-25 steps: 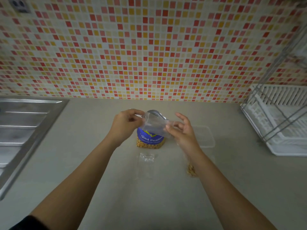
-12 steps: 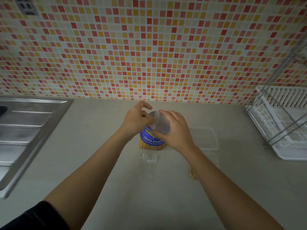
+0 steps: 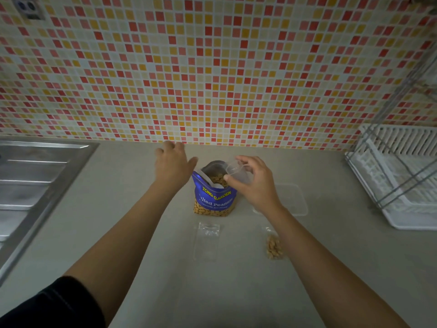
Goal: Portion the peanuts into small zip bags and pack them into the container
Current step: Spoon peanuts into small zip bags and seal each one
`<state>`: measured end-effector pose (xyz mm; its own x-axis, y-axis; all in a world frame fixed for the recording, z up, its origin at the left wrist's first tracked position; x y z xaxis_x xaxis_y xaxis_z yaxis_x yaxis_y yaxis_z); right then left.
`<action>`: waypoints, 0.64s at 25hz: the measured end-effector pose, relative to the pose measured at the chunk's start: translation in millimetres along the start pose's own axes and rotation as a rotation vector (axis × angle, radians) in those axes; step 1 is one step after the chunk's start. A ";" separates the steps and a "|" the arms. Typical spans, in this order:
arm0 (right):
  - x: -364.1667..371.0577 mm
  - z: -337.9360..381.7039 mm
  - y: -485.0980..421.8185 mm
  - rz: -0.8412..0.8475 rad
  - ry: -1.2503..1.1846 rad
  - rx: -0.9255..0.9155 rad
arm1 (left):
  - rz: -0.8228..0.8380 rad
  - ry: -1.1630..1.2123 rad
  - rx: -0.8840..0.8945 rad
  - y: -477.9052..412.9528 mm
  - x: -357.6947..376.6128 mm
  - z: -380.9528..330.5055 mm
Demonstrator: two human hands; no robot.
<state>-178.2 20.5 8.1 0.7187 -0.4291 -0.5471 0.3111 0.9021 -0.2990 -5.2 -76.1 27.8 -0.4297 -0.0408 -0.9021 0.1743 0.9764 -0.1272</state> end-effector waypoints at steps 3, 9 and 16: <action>-1.4 -8.6 -1.8 0.027 -0.113 0.188 | 0.191 0.230 -0.173 -8.1 11.2 9.6; 5.3 -26.7 -1.2 0.190 -0.114 0.332 | 0.221 0.708 -0.075 -1.7 17.2 -6.8; 9.1 -33.5 -0.6 0.197 -0.140 0.350 | 0.100 0.240 0.404 -5.8 3.1 -15.7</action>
<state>-192.7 14.6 -23.0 0.8555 -0.2581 -0.4490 0.3340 0.9375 0.0974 -21.5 -78.5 32.2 -0.5771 0.1454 -0.8036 0.5352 0.8106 -0.2377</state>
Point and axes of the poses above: each hand's wrist, its own y-axis away from the middle knuckle, its own x-axis out of the palm, z = x × y, the point moved 2 cm from there along -y, towards the middle knuckle, and after that the axes turned 6 degrees about y, right-handed, at the moved point
